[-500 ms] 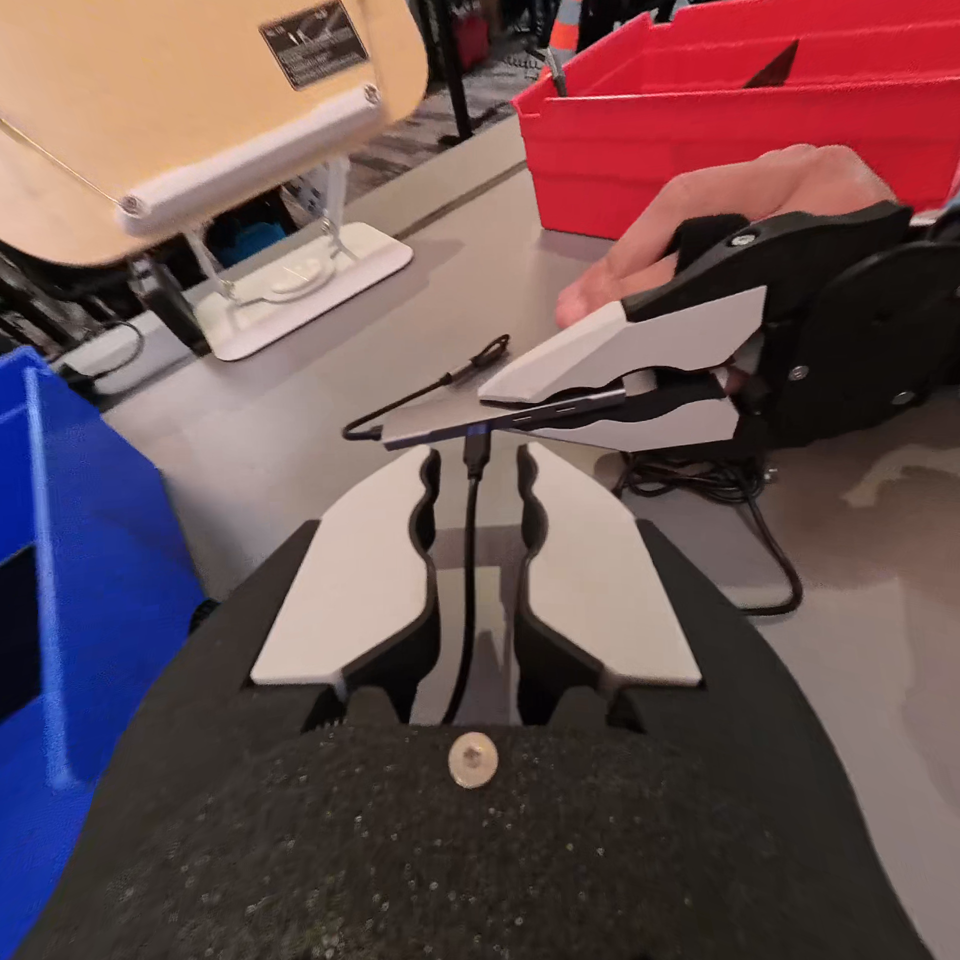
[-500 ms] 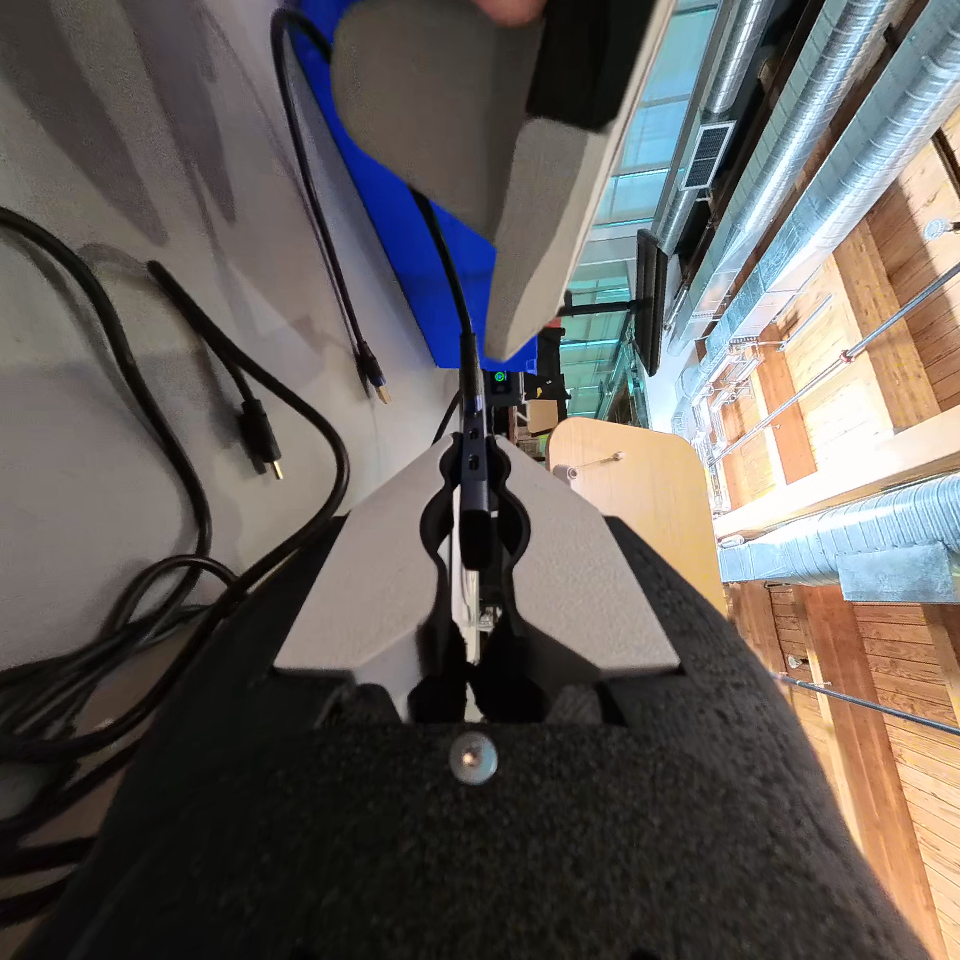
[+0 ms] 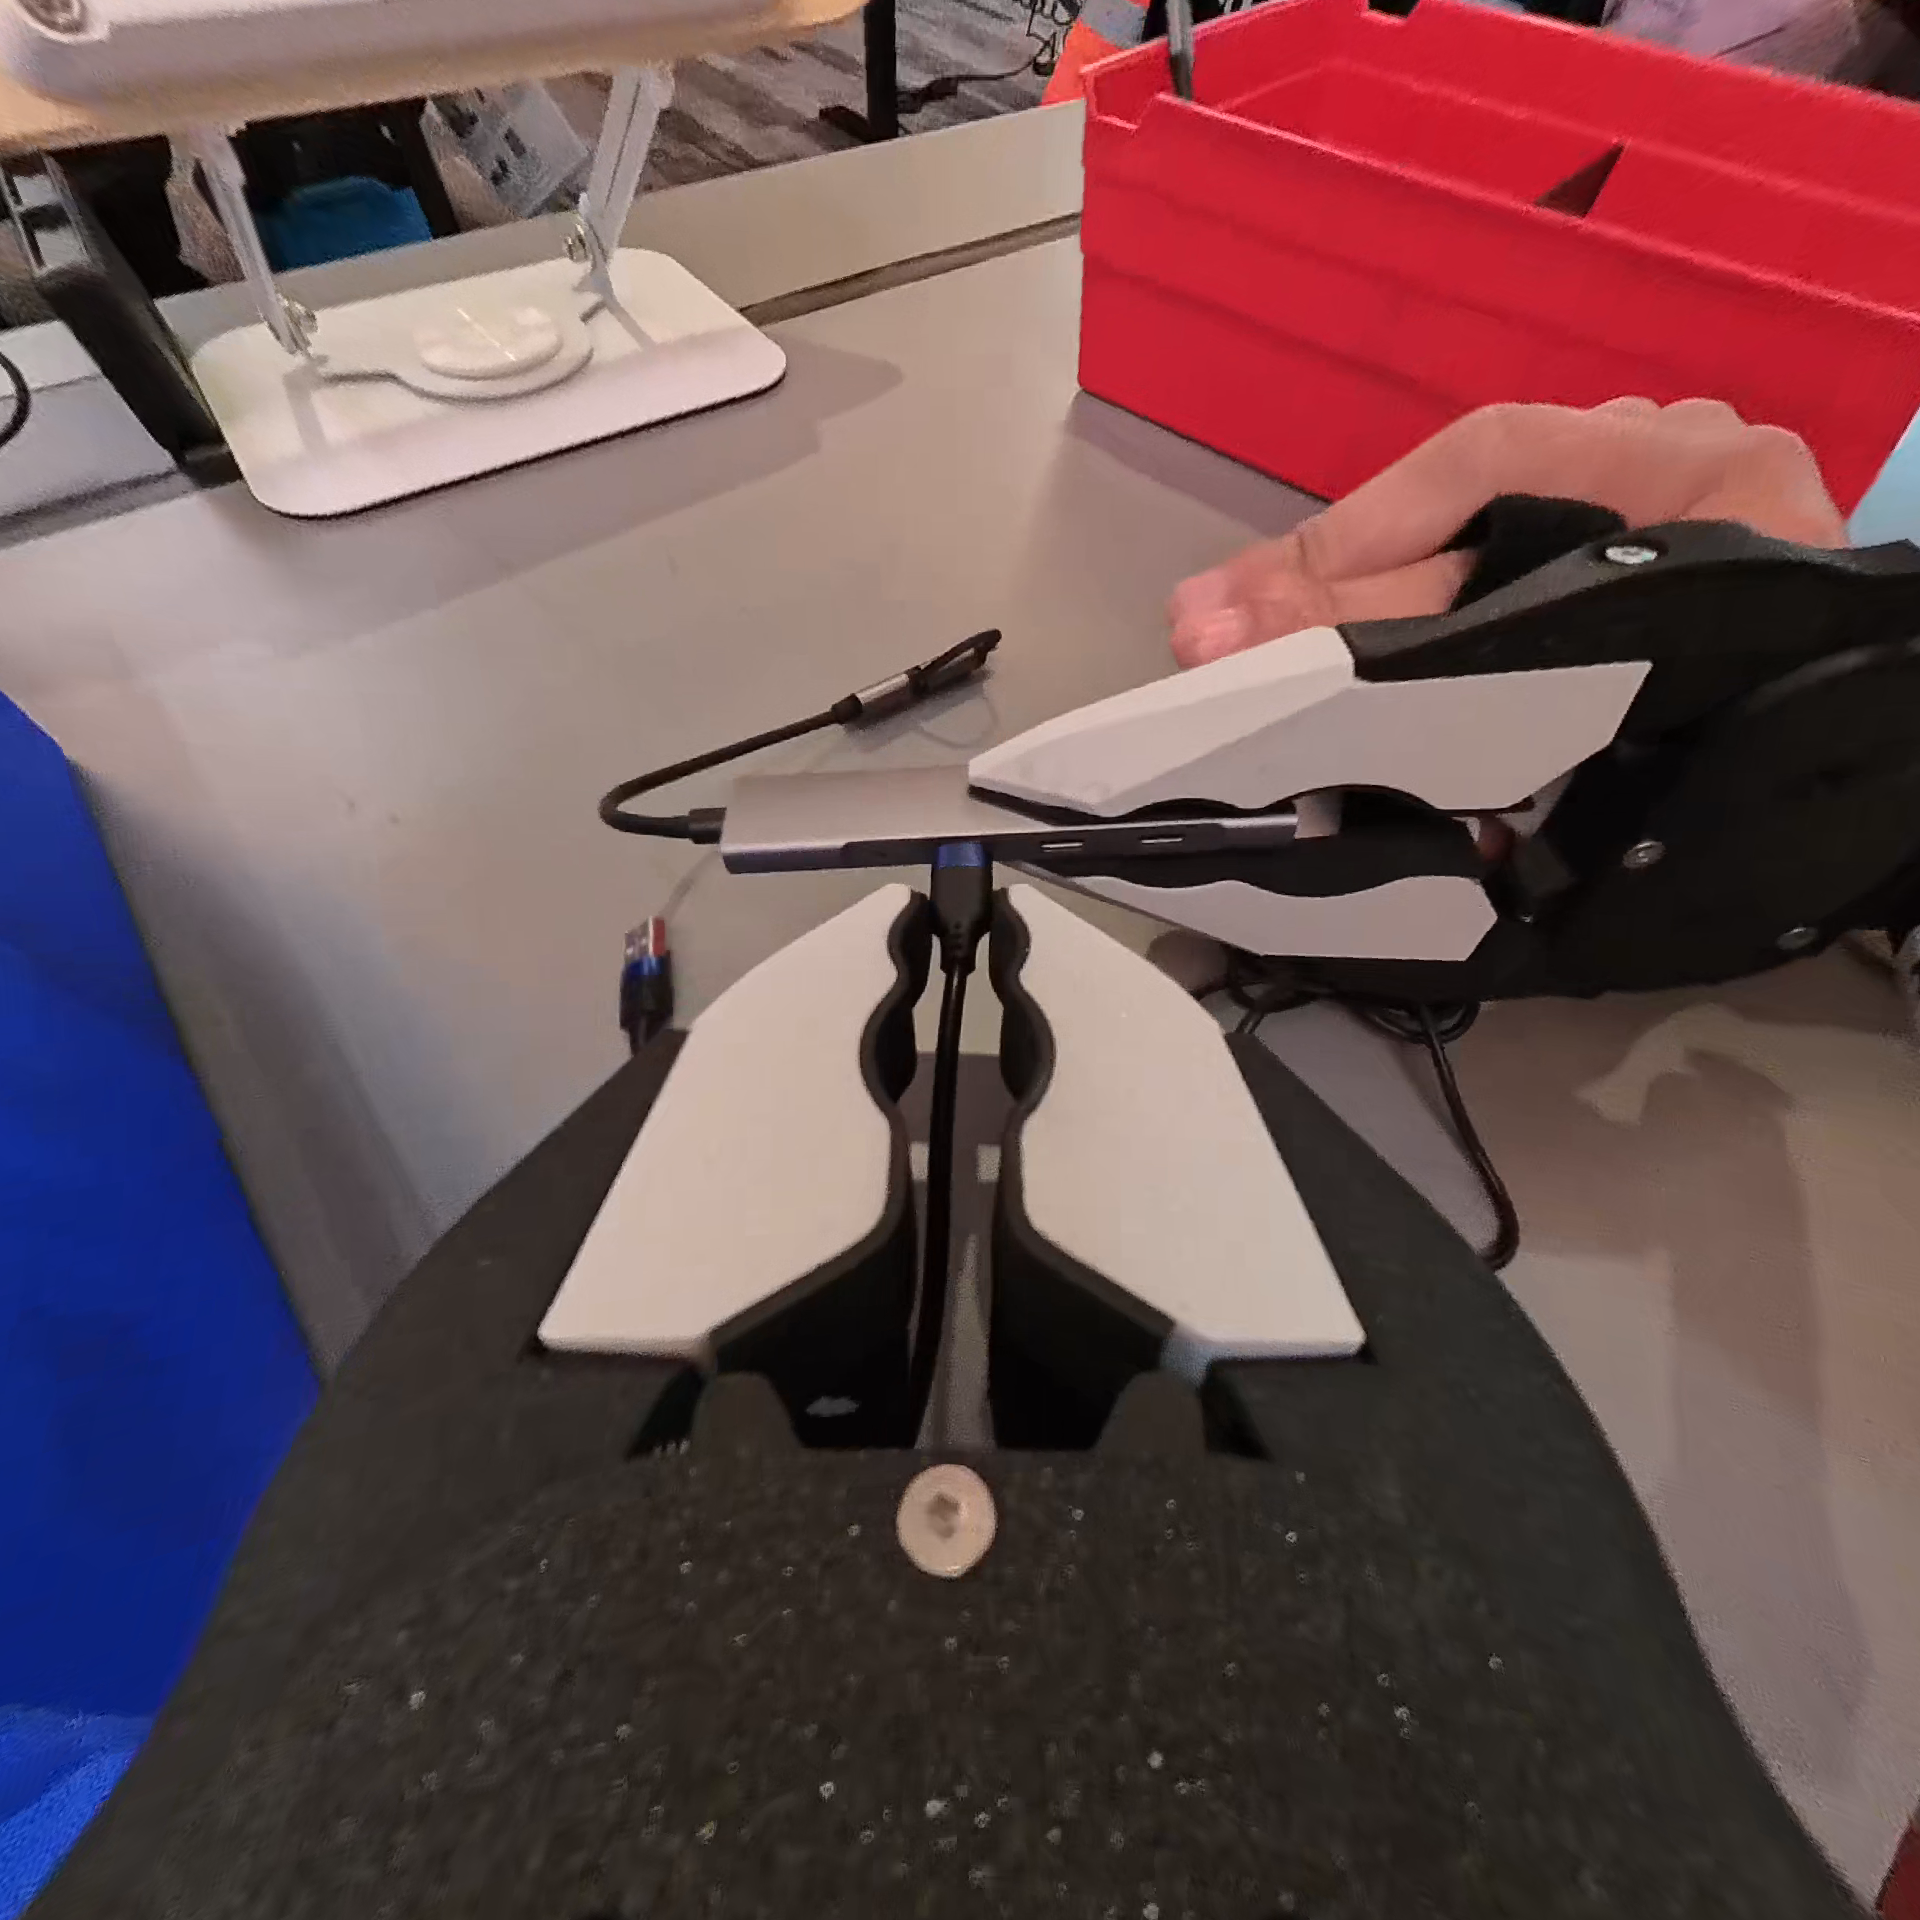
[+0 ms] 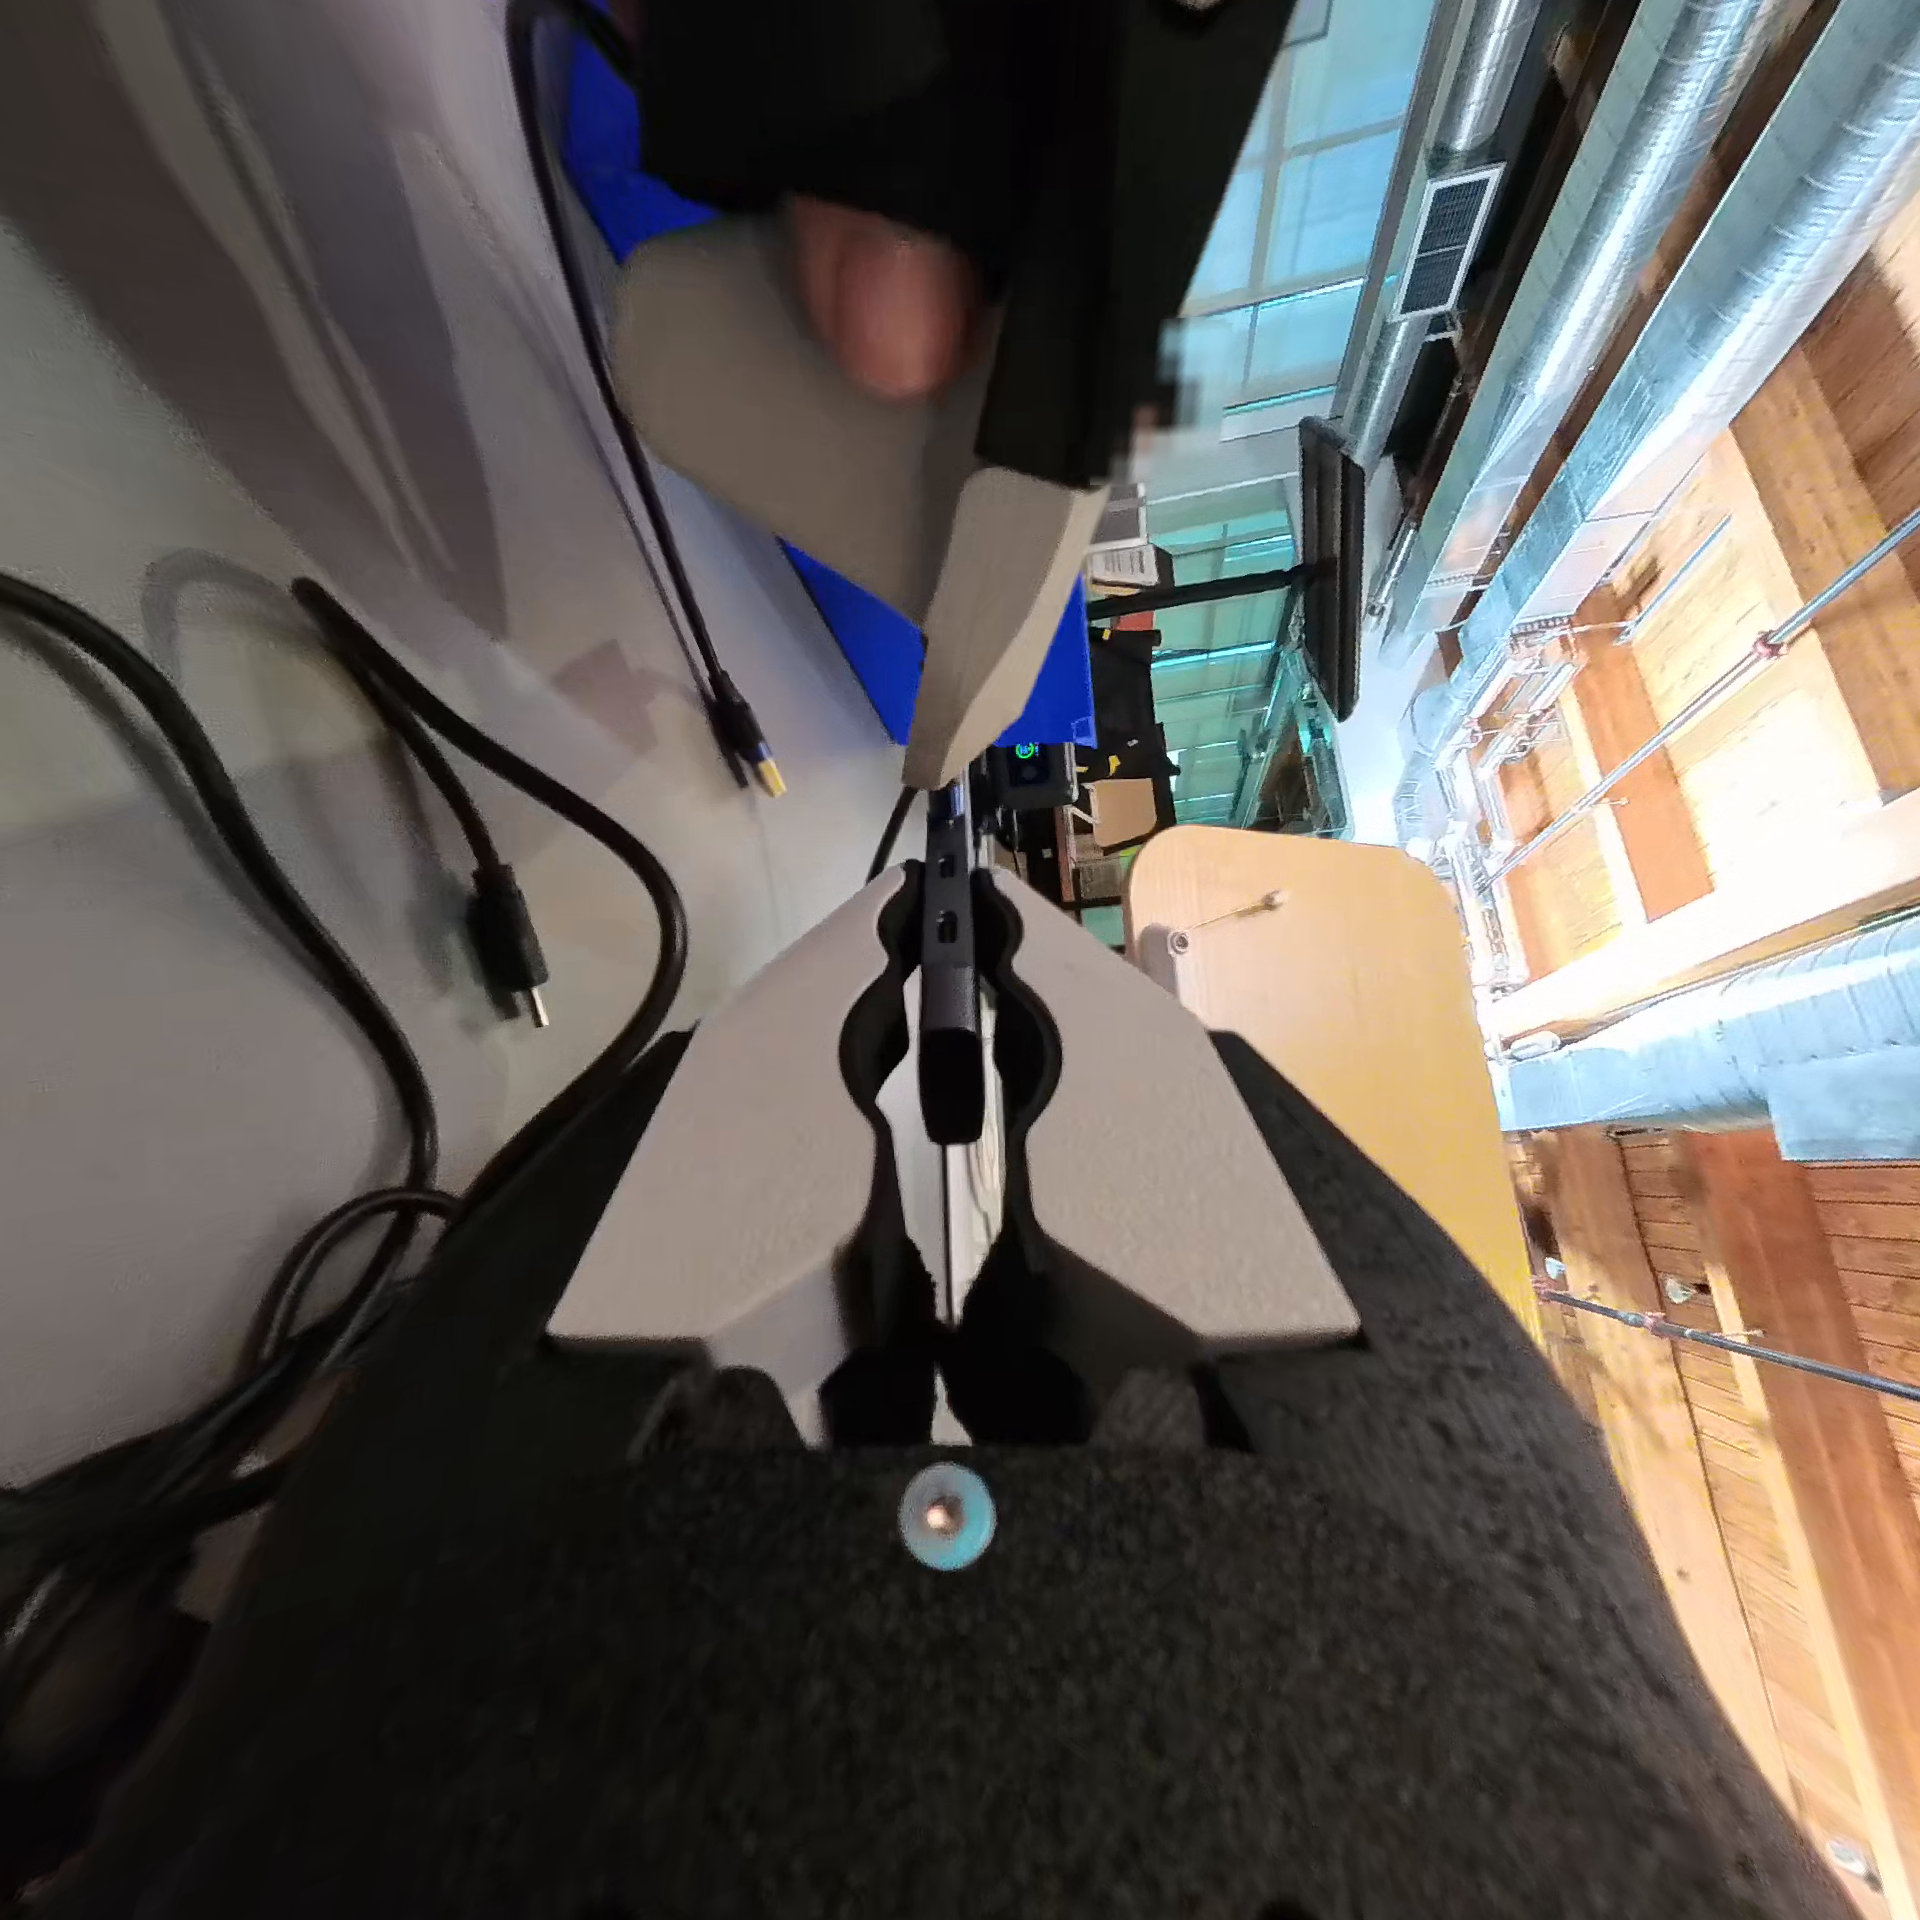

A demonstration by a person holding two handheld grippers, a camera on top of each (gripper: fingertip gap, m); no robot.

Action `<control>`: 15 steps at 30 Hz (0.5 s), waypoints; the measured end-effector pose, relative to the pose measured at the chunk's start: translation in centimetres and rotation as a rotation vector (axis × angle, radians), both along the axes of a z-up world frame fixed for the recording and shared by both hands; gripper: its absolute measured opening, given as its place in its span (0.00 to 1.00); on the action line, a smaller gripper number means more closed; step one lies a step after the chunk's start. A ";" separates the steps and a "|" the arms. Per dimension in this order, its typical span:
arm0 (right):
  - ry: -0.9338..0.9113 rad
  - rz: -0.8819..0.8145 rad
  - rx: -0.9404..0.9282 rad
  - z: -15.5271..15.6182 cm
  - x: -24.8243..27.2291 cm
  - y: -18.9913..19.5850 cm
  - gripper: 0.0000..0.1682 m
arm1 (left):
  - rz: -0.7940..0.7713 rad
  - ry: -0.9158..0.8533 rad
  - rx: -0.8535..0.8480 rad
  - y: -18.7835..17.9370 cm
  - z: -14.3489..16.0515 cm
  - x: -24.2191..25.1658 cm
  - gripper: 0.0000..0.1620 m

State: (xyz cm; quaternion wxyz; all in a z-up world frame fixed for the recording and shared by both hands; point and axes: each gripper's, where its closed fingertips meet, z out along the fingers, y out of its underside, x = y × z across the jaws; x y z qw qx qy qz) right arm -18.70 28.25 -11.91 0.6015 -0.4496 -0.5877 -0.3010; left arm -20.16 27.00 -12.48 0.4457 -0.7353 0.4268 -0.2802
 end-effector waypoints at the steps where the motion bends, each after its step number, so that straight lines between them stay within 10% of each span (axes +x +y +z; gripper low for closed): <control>1: 0.004 -0.005 -0.007 -0.1 0.0 0.0 0.05 | 0.001 0.010 0.002 0.0 -0.1 0.0 0.07; 15: -0.077 -0.263 -0.037 -1.2 3.1 2.6 0.05 | 0.028 0.038 0.094 0.1 0.9 -0.7 0.07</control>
